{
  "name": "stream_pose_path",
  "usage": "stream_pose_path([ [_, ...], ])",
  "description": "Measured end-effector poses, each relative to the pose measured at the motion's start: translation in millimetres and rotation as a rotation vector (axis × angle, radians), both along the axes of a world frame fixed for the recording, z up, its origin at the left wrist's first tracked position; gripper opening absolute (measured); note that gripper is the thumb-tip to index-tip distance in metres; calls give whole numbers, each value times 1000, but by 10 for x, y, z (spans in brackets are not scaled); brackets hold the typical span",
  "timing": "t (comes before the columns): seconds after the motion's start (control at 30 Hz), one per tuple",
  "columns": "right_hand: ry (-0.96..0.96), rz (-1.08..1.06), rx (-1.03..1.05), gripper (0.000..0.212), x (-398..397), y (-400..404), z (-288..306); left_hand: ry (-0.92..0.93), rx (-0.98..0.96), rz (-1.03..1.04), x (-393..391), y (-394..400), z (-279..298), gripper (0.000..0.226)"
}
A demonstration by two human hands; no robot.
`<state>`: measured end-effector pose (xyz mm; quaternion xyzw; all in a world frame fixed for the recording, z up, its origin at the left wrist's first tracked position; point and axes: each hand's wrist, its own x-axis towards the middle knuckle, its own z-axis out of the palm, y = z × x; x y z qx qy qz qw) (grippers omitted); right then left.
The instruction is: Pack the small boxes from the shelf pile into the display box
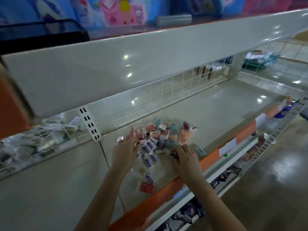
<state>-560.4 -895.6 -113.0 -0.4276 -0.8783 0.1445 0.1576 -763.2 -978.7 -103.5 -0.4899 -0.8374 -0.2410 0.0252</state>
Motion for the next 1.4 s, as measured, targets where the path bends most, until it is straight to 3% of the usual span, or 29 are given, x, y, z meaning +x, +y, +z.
stream_pose_path([
  [0.1,51,69,-10,23,50,46,-19,-49,48,37,74,-2,-27,30],
  [0.27,167,173,-55,24,47,153,55,-14,-46,54,115,-23,10,36],
  [0.5,321,391,-149,23,-185,168,268,-213,176,70,262,-413,174,20],
  [0.67,392,604,-205,28,-476,-146,427,-392,303,250,263,-942,266,22],
  [0.83,439,841,-230,28,-876,-747,582,-495,436,495,203,-1692,317,38],
  [1.1,481,1104,-383,27,-1383,-2083,659,-502,581,765,166,-3308,437,42],
  [1.4,514,1284,-426,25,-1834,-3983,664,-461,538,956,130,-5210,536,41],
])
